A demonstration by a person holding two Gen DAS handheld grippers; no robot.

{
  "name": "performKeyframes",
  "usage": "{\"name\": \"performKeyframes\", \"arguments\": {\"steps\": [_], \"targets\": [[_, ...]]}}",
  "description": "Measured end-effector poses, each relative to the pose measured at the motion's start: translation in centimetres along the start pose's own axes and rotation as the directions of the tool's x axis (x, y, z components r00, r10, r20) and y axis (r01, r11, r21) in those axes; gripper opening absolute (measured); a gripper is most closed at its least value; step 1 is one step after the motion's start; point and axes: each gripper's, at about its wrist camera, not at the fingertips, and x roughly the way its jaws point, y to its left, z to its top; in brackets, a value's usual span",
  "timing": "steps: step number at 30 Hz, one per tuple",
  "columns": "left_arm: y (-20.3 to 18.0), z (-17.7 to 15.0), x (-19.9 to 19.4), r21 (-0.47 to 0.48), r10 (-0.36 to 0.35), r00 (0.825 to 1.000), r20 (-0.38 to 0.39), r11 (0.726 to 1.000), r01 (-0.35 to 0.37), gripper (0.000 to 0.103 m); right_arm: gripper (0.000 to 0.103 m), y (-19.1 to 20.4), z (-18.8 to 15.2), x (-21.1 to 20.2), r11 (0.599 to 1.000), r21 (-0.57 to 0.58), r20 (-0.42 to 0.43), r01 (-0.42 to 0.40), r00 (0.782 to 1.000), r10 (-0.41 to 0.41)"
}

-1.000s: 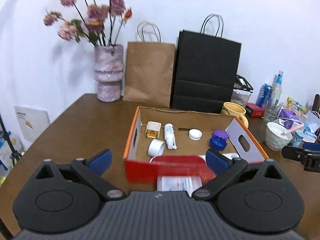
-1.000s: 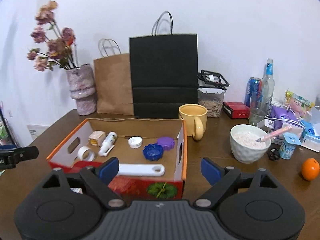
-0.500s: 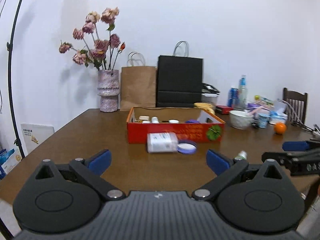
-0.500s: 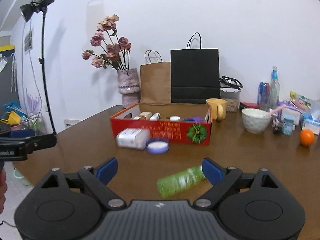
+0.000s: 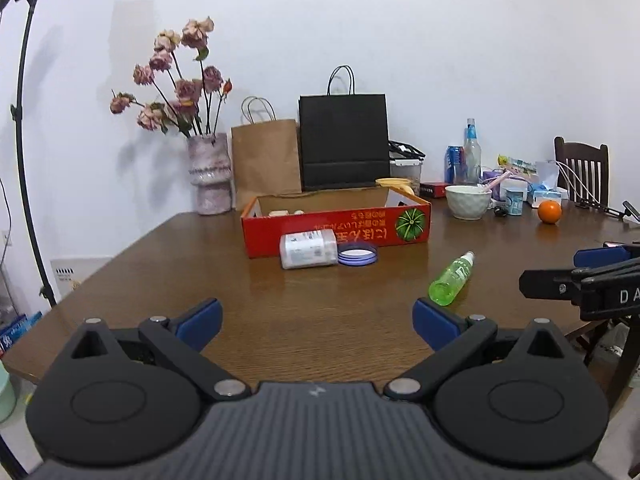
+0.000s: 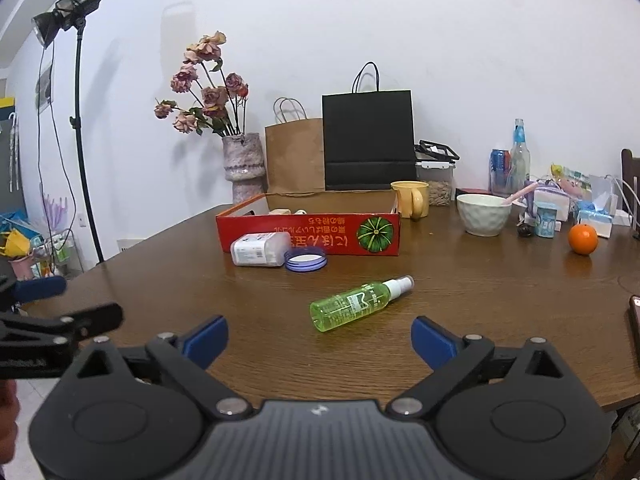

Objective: Organize rigid objects
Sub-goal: 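Withdraw both tools from the box toward the lid and spray bottle, then grasp the green spray bottle with the right tool while the left tool grasps the blue-rimmed lid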

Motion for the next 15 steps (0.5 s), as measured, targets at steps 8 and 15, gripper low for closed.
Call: {"name": "performKeyframes", "arguments": {"steps": [8,15], "targets": [[-0.4,0.9,2.5,-0.040,0.021,0.999,-0.026,0.999,-0.022,0.103,0.098,-1.7,0.2,3.0,1.000,0.029,-0.040,0.004,0.999,-0.003],[-0.6,1.8,6.0,-0.072,0.056,0.996,-0.074,0.996,-0.061,0.103,0.097,-2.8,0.3,7.2,0.998,0.050,-0.083,-0.023,0.996,0.027]]}}
